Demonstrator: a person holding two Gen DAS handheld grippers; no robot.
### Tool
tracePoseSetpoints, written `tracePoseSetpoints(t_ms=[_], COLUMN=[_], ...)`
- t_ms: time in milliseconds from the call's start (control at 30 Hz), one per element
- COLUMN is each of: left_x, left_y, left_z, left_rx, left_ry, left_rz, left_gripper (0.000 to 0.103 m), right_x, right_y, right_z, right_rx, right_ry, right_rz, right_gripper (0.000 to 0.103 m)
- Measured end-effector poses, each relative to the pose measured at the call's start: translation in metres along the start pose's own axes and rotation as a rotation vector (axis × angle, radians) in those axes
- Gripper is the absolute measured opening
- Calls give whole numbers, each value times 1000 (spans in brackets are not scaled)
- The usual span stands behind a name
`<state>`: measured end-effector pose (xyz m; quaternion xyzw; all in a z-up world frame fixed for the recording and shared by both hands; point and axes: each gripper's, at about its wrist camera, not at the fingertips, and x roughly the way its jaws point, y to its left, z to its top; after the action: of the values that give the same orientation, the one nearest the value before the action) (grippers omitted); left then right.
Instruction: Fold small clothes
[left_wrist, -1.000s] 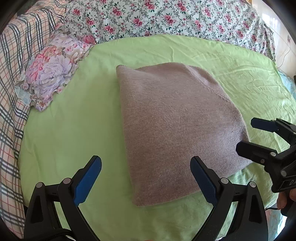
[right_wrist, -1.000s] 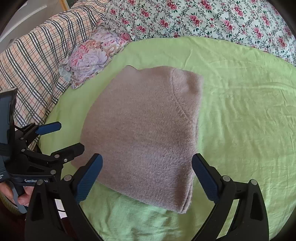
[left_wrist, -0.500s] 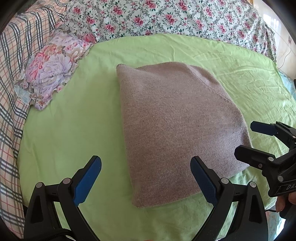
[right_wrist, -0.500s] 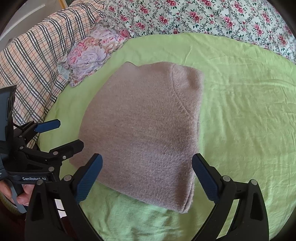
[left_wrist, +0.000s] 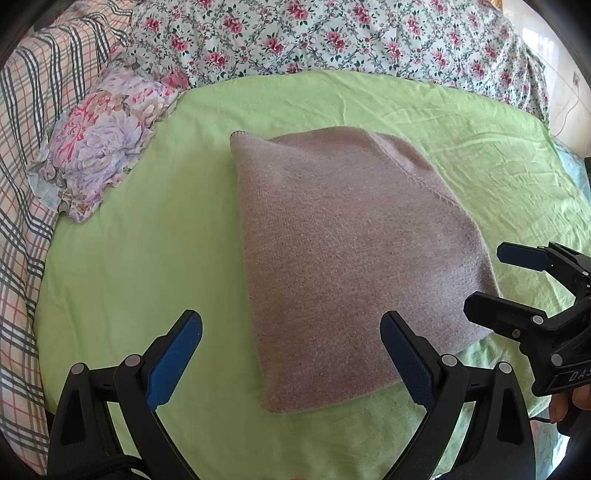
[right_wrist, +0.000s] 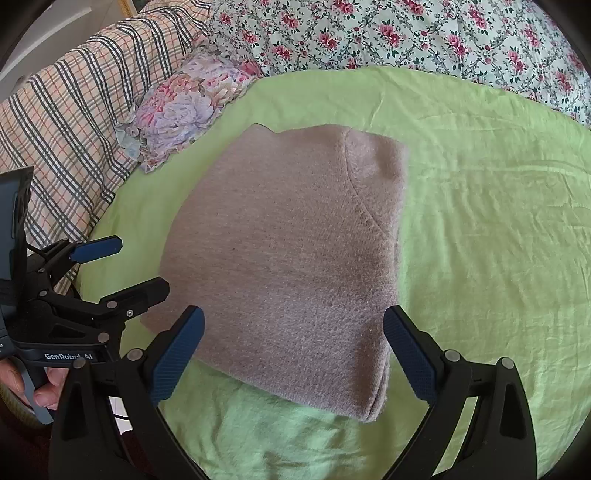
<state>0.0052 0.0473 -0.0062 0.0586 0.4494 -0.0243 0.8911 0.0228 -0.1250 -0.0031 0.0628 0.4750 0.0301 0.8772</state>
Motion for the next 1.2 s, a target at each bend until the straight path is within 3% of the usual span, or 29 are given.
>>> tracePoseSetpoints(t_ms=[1200], left_x=[-3], left_y=[2], left_z=[2], left_rx=[10], left_ry=[-11], left_rz=[-4], left_gripper=[98], right_x=[-6], right_y=[6], right_z=[2], right_rx=[-7], right_ry=[-7], right_rz=[6], right_gripper=[98])
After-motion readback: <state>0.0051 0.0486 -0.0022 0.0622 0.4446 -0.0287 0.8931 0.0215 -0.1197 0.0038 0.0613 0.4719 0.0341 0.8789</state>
